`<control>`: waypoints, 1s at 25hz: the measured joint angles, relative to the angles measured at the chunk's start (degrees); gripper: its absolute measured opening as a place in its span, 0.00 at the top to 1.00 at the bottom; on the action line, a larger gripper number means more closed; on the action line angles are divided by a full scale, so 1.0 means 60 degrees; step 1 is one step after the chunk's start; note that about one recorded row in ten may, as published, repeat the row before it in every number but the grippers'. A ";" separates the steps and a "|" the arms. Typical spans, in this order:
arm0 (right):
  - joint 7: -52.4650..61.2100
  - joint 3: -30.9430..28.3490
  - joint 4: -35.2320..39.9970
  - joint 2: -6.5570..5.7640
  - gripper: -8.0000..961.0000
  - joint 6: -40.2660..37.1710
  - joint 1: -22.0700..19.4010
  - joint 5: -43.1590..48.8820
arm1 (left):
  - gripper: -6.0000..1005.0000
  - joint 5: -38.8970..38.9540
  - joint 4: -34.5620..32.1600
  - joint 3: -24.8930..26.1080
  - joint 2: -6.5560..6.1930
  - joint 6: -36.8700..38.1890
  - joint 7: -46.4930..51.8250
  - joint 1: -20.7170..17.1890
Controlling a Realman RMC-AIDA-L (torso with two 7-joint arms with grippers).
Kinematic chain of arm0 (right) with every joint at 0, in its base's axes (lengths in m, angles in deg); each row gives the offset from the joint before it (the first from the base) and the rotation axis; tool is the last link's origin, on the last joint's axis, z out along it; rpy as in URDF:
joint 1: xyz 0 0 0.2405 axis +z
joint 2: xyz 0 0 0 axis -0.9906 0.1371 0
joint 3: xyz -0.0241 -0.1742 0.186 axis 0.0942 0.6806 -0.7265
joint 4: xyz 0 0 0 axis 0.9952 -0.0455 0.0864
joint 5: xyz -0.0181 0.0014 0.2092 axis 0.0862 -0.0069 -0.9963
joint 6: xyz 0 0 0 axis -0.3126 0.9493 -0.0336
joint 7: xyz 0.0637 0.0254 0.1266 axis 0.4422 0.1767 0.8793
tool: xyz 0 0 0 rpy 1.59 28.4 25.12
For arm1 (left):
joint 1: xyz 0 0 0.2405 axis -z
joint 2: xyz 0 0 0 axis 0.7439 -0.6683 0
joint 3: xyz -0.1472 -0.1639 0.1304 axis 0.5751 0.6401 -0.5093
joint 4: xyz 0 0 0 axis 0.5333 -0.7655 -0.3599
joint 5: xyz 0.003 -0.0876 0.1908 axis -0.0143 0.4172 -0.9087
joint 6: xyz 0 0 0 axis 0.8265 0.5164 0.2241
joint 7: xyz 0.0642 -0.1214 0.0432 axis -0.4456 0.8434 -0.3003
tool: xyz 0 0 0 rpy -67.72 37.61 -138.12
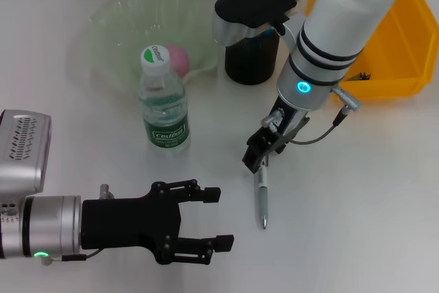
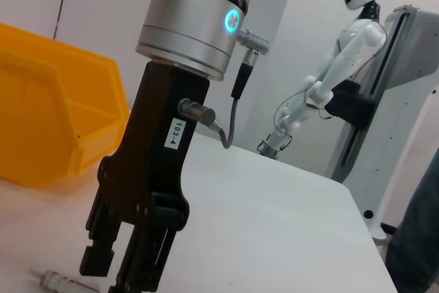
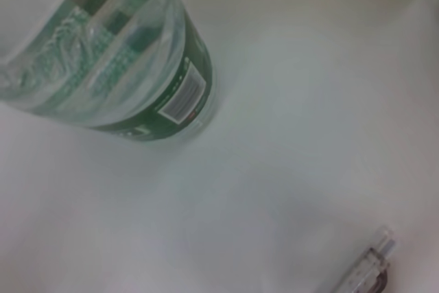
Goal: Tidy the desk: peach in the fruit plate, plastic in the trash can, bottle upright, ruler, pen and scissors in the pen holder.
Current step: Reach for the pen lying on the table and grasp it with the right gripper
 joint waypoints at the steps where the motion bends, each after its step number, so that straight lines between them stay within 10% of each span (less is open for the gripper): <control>1: 0.0000 0.0000 -0.0042 0.0000 0.23 -0.0004 0.0035 -0.0013 | 0.17 0.0000 0.0000 0.0000 0.0000 0.0000 0.0000 0.0000; 3: 0.0000 -0.0002 -0.0237 0.0000 0.37 -0.0013 0.0165 -0.0029 | 0.17 0.0000 0.0000 0.0000 0.0000 0.0000 -0.0002 0.0000; 25: -0.0010 -0.0074 -0.0799 0.0000 0.41 -0.0135 0.0562 -0.0127 | 0.17 0.0000 0.0000 0.0000 0.0000 0.0000 -0.0101 -0.0001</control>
